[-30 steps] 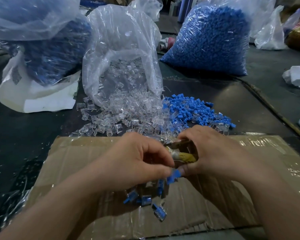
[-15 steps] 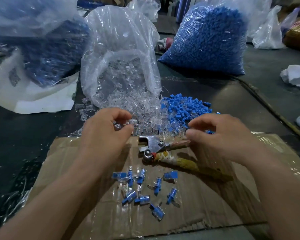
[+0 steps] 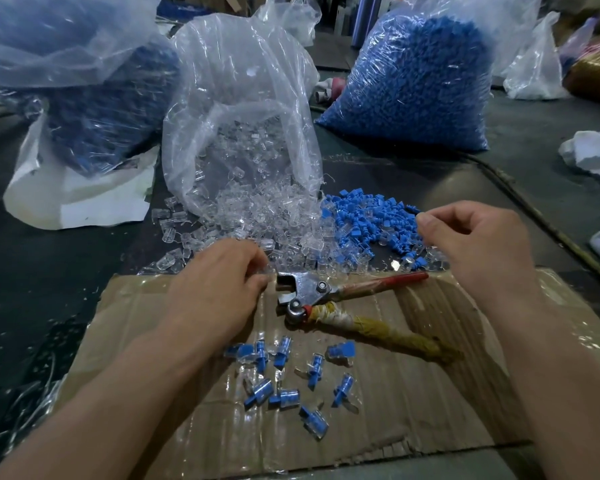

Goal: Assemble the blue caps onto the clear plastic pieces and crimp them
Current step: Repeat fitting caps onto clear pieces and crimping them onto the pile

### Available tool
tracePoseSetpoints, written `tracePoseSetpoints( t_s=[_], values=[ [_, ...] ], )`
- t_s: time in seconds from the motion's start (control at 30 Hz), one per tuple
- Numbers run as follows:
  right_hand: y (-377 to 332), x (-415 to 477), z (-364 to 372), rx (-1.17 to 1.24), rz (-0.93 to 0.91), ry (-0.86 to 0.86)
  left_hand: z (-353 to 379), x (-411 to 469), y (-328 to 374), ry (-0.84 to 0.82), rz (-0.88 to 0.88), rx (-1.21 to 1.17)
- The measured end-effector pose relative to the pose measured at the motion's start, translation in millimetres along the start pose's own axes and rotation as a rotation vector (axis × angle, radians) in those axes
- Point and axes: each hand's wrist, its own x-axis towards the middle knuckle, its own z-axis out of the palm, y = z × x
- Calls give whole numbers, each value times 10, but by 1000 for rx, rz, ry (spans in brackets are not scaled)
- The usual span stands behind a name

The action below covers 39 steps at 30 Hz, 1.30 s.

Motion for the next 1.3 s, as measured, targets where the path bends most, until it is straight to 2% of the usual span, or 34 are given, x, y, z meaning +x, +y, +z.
tracePoseSetpoints(
  t_s=[0.07,0.2,0.33,0.43,0.73,0.83,0.97,1.1,1.3],
  values=[
    [13,2,13,-11,-1,-7,-6,-5,21,27,3,-59],
    [42,15,106,-107,-45,-131,-50,-40,87,110,-58,-377],
    [72,35,275,-312,-159,-341,-56,-76,152,85,20,-471],
    [68,71,364,-452,-175,-415,-61,-80,150,78,36,-522],
    [102,90,404,-471,-188,-372,-83,-104,177,64,78,-555],
    [123,82,378,-377,-168,-328,-89,-98,175,33,51,-640],
    [79,66,256,-117,-88,-246,-100,-96,178,-3,42,-714],
    [-45,-43,195,53,-91,-296,-102,-112,190,-31,21,-763],
    [-227,-194,207,181,-95,-416,-120,-127,201,-55,53,-743]
  ],
)
